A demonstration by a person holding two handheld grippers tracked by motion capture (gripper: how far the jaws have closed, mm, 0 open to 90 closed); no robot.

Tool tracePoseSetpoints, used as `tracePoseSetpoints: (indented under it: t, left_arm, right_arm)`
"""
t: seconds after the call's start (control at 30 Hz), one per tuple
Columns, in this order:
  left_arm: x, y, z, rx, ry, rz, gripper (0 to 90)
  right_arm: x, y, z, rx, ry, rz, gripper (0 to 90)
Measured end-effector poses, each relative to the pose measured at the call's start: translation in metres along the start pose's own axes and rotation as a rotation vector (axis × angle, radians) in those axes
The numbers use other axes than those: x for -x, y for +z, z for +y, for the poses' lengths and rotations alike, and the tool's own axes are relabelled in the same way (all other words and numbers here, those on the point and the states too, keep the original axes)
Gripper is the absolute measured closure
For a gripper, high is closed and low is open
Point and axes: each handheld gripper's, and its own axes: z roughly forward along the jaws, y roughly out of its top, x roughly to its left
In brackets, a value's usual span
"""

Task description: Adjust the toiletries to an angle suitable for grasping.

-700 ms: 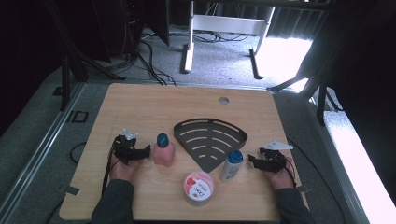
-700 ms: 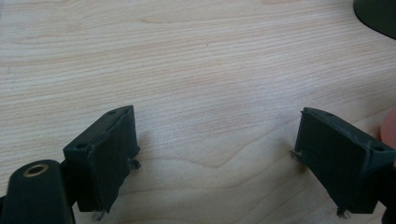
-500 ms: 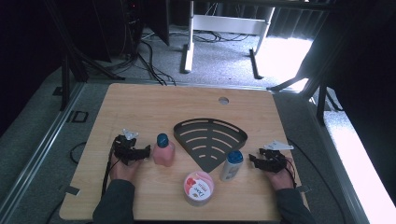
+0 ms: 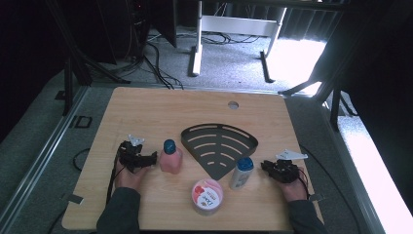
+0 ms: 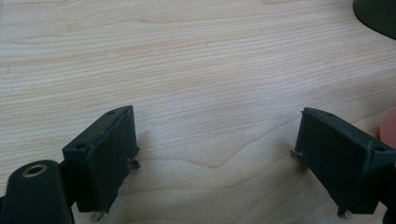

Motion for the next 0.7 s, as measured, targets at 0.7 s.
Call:
tracePoseSetpoints:
  t: [0.7]
  left_arm:
    - [0.0, 0.0, 0.0, 0.0, 0.0, 0.0, 12.8]
  right_arm:
    - [-0.053, -0.01, -0.004, -0.007, -0.056, 0.168, 90.0]
